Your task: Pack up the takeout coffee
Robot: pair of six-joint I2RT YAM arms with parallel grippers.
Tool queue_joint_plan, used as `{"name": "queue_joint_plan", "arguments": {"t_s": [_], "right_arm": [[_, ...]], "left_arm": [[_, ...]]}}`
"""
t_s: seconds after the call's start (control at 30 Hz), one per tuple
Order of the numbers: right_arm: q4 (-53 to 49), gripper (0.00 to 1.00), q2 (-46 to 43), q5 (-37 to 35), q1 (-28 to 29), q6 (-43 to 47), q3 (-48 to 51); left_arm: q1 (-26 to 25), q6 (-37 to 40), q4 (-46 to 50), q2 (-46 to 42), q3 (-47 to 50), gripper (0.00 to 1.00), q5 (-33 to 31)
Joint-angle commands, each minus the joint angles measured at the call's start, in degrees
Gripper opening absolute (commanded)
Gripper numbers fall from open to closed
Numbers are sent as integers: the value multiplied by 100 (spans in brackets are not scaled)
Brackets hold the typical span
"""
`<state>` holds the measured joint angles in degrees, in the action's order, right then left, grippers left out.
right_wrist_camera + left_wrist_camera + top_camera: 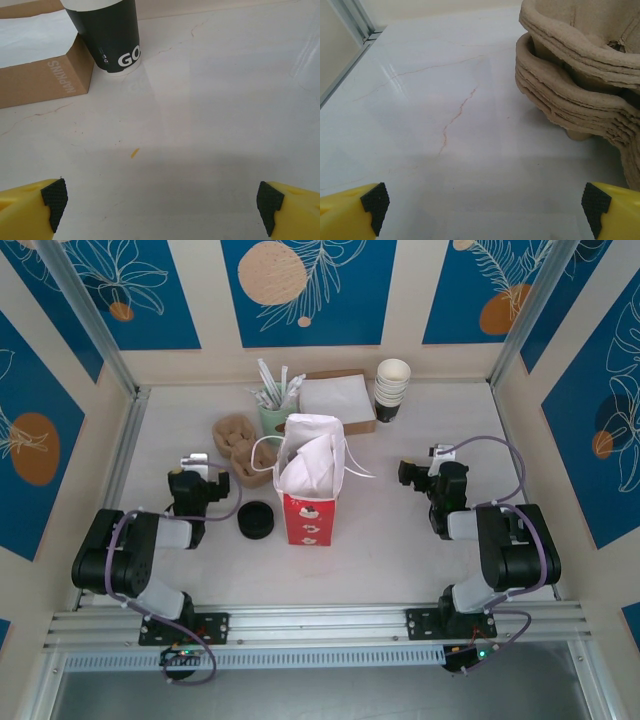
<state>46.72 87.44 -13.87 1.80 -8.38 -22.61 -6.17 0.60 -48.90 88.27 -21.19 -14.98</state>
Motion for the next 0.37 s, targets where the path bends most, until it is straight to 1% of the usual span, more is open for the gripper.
{"name": "queue_joint_plan", "arguments": {"t_s": [0.0,0.33], "right_arm": [[225,99,-16,33,-22,113,15],[228,99,-20,33,-22,117,11]], "left_arm": [[-15,47,-216,-11,-16,100,101],[3,40,-195,-11,-25,100,121]]}}
